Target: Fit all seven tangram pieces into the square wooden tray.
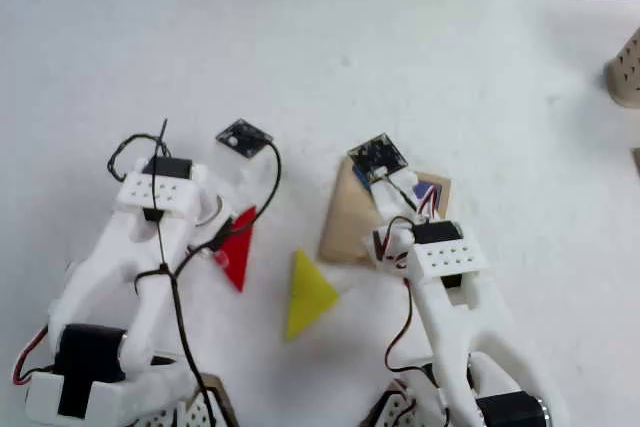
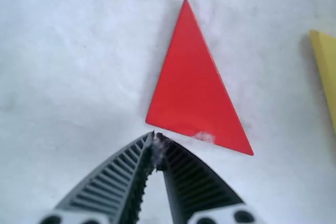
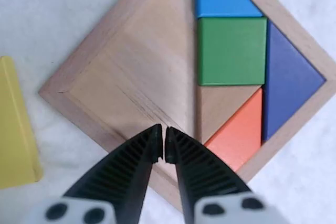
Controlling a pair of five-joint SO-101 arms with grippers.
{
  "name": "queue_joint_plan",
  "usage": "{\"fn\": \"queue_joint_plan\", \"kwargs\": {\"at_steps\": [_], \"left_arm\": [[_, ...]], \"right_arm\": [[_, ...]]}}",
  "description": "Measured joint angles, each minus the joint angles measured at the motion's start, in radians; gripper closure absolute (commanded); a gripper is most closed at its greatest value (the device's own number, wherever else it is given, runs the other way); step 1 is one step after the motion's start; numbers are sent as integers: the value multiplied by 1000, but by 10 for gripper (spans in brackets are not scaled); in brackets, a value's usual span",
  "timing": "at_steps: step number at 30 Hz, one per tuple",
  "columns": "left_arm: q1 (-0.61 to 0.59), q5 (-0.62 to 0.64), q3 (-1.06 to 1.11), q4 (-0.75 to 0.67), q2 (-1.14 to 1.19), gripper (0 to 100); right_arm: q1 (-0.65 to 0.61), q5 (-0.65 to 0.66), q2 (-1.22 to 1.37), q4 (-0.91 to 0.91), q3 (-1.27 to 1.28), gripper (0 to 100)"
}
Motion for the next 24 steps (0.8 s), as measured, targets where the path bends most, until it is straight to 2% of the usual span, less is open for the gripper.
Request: {"fn": "queue_joint_plan", "kwargs": {"at_steps": [3,7,9,13,15,24], "left_arm": [[3,52,31,-57,0,980],[9,238,55,-160,0,960],[11,338,55,-192,0,884],[8,477,58,-204,0,669],[8,520,66,-195,0,614],[-28,568,123,-183,0,605]], "right_arm": [[0,0,0,0,0,978],[0,0,0,0,0,978],[0,0,0,0,0,978],[0,0,0,0,0,978],[0,0,0,0,0,978],[2,15,0,0,0,978]]}}
